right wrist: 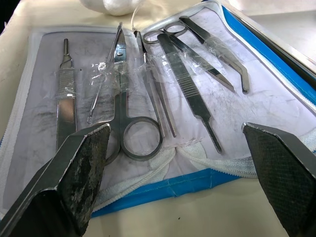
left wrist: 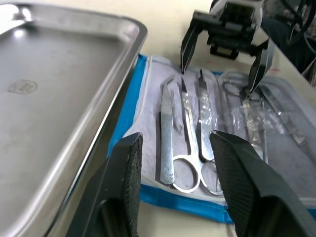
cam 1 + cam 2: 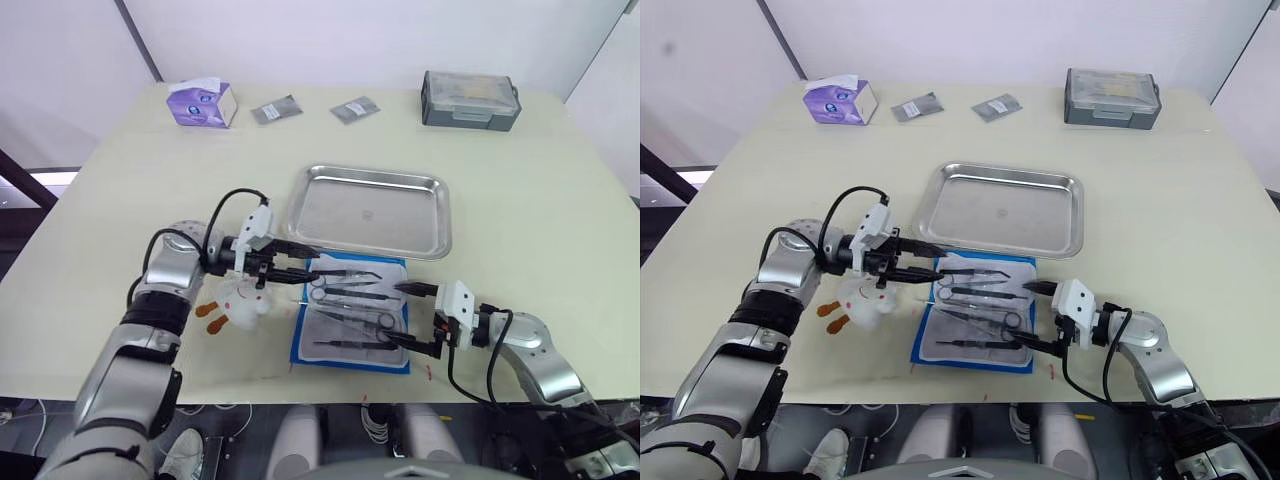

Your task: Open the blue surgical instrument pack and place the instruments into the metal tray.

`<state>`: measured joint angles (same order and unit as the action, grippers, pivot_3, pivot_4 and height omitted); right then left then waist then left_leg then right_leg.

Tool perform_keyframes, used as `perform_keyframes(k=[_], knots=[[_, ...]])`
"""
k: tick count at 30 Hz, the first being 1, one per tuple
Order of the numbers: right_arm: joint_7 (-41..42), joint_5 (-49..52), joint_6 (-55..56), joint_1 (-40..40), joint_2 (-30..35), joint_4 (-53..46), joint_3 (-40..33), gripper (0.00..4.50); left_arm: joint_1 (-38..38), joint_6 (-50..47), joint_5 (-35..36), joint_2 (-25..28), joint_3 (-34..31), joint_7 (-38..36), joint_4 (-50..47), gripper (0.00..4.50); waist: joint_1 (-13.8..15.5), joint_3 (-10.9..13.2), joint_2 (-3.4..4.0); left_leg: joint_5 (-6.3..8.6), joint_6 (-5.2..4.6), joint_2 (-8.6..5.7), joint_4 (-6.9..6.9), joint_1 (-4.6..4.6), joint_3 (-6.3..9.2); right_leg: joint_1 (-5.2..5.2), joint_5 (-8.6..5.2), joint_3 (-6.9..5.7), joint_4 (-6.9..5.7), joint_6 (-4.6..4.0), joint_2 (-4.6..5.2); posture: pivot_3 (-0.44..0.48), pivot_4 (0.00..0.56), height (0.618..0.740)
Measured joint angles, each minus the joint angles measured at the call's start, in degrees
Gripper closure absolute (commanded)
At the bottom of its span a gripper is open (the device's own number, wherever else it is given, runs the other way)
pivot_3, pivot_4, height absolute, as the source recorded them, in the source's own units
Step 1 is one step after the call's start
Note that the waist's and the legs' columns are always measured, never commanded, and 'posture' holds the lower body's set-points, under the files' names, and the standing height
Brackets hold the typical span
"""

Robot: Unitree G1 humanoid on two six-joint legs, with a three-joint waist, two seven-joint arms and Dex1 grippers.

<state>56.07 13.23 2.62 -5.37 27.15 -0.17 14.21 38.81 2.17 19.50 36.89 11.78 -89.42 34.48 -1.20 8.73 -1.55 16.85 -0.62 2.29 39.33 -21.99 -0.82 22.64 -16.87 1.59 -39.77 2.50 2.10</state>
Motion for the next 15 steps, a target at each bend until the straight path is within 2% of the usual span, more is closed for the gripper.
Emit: perform_keyframes(k=[8,15], knots=[[-0.1,0.0,0.0,0.0,0.0,0.1,0.2,0.0,2.0,6.7,-4.6,-3.6,0.1,0.0,4.8,1.97,-0.1,0.0,-0.01,0.0,0.0,0.0,-0.01,0.01,0.0,-0.01,0.0,0.01,0.0,0.0,-0.01,0.0,0.15,0.74],[-0.2,-0.1,0.1,-0.1,-0.1,0.2,0.3,0.0,3.7,7.4,-5.9,-4.5,0.6,0.0,7.6,1.97,-0.2,0.0,-0.02,0.0,0.0,0.01,-0.01,0.01,0.02,-0.01,0.0,0.0,0.0,0.0,-0.02,0.0,0.15,0.74]])
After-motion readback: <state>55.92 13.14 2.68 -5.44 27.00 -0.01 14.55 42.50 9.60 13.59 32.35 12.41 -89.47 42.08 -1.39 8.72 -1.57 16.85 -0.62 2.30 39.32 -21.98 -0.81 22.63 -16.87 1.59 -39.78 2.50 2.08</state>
